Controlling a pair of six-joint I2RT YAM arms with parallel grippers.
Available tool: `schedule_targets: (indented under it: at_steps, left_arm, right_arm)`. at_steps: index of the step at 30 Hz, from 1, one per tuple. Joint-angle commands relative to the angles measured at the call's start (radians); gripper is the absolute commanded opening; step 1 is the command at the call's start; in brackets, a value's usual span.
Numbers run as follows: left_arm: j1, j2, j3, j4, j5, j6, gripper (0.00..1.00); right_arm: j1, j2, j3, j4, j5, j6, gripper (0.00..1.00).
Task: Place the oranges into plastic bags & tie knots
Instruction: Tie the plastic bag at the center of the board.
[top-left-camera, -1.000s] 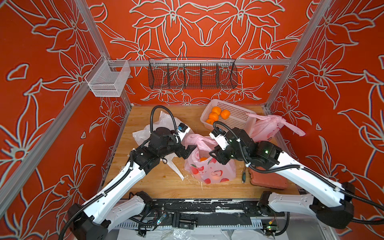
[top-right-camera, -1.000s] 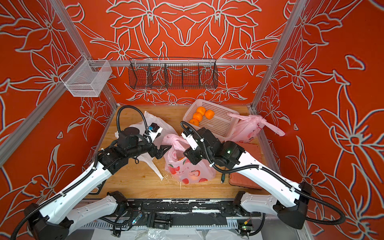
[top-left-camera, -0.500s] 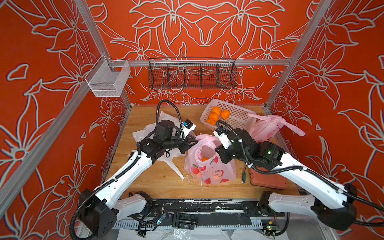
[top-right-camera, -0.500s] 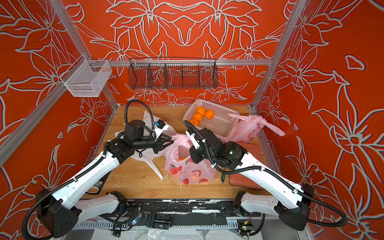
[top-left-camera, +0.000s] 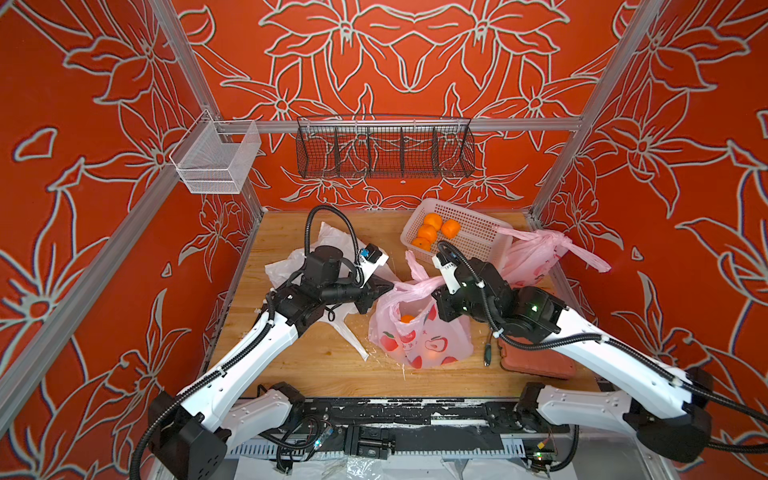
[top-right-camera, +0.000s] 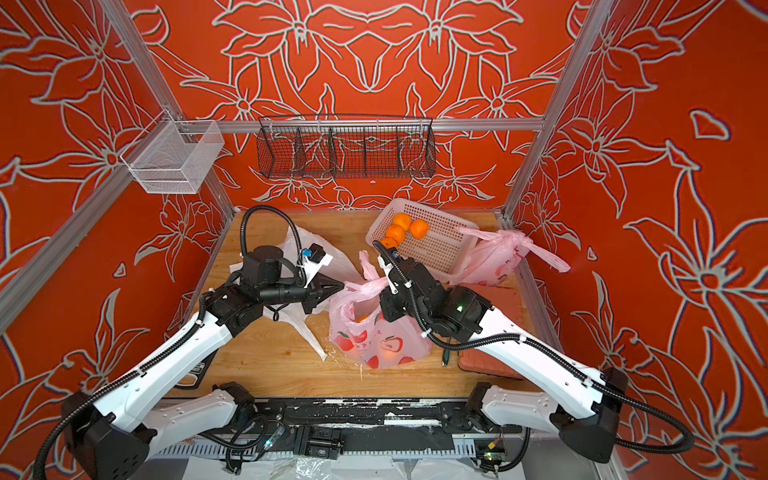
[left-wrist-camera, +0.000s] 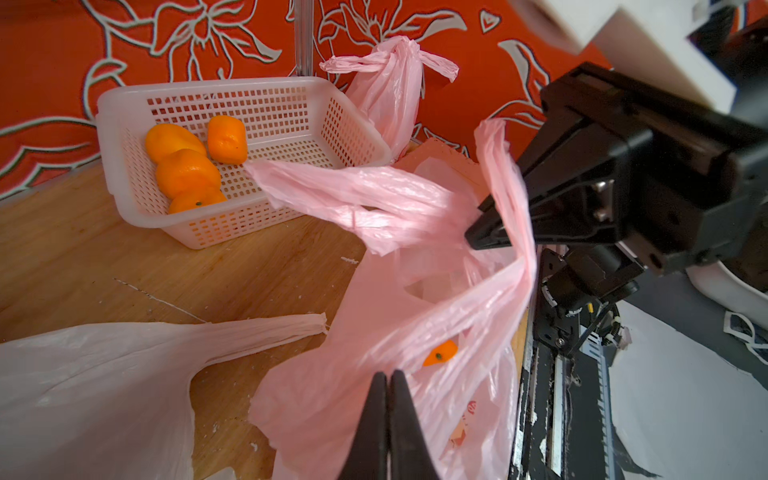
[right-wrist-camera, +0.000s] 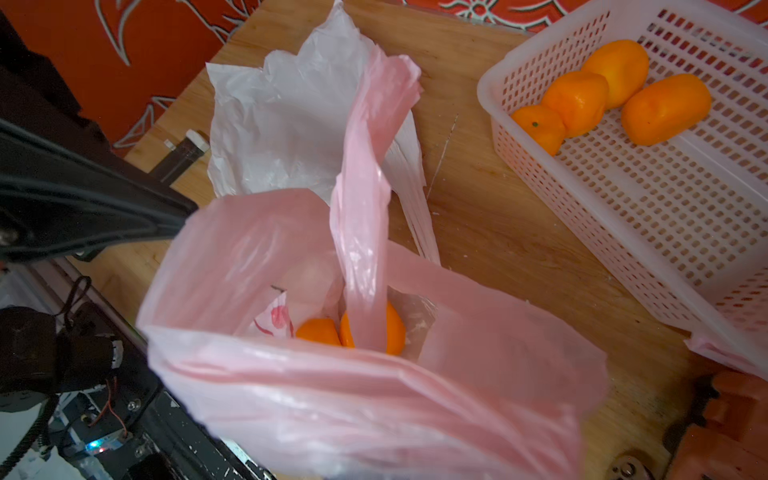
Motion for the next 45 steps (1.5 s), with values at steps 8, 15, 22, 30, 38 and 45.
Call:
schedule_targets:
  at_steps: [8, 15, 22, 30, 38, 45]
  left_arm:
    - [0.012, -0.068, 0.03, 0.017, -0.016, -0.016, 0.91]
    - [0.014, -0.003, 0.062, 0.039, 0.04, -0.043, 0.97]
    - [0.043, 0.051, 0.136, 0.029, 0.011, -0.014, 0.97]
    - [0.079, 0.079, 0.127, 0.053, 0.069, -0.01, 0.99]
    - [0.097, 0.145, 0.13, 0.104, 0.191, -0.053, 0.97]
    - [0.113, 0.17, 0.101, 0.165, 0.229, -0.116, 0.97]
  right_arm:
    - [0.001, -0.103, -0.126, 0.221, -0.135, -0.06, 0.0]
    - [0.001, -0.155, -0.185, 0.263, -0.11, -0.101, 0.0]
    - [-0.001, -0.078, -0.148, 0.294, -0.094, -0.123, 0.0]
    - [-0.002, -0.045, -0.148, 0.331, -0.078, -0.129, 0.0]
    - [-0.006, -0.035, -0.159, 0.358, -0.077, -0.136, 0.0]
    - [-0.009, -0.03, -0.161, 0.365, -0.09, -0.138, 0.0]
